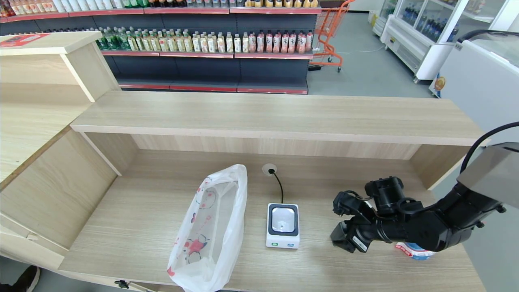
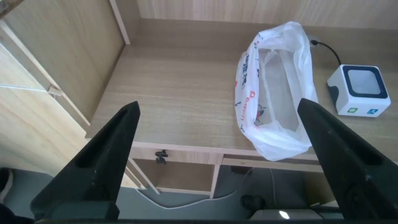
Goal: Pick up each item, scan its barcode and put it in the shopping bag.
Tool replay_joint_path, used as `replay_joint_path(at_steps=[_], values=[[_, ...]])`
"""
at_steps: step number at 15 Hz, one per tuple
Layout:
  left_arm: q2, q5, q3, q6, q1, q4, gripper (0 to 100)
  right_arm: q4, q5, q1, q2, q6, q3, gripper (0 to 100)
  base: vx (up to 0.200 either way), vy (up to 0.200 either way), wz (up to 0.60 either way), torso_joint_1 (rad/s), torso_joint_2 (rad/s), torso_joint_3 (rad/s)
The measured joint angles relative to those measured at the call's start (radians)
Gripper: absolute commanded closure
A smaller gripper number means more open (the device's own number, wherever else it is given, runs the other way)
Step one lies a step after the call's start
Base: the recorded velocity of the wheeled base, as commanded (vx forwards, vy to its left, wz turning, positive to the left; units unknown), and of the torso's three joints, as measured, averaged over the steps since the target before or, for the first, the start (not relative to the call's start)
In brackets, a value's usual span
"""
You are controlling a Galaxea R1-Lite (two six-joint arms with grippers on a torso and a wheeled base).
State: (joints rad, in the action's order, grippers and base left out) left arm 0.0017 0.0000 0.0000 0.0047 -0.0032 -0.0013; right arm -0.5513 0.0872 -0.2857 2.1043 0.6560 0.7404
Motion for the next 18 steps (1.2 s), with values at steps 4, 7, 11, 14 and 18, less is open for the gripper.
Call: replay_joint_path(at_steps=[4, 7, 11, 14, 18], values=[[0.0, 0.0, 0.0, 0.0, 0.0, 0.0, 0, -0.007, 0.011, -0.016, 0.016, -0.001, 0.001, 100, 0.0, 0.0, 0.0, 0.0, 0.0, 0.0], [0.0, 0.0, 0.0, 0.0, 0.0, 0.0, 0, -0.035, 0.009, -0.017, 0.013, -0.003, -0.016, 100, 0.0, 0.0, 0.0, 0.0, 0.0, 0.0], [0.0, 0.0, 0.0, 0.0, 0.0, 0.0, 0, -0.124, 0.007, -0.015, -0.054, -0.12, -0.096, 100, 0.0, 0.0, 0.0, 0.0, 0.0, 0.0], [0.0, 0.0, 0.0, 0.0, 0.0, 0.0, 0, -0.138, 0.003, 0.041, -0.195, -0.274, -0.116, 100, 0.0, 0.0, 0.0, 0.0, 0.0, 0.0], [0.0, 0.0, 0.0, 0.0, 0.0, 0.0, 0, -0.177, 0.025, 0.183, -0.454, -0.174, -0.182, 100, 0.0, 0.0, 0.0, 0.0, 0.0, 0.0]])
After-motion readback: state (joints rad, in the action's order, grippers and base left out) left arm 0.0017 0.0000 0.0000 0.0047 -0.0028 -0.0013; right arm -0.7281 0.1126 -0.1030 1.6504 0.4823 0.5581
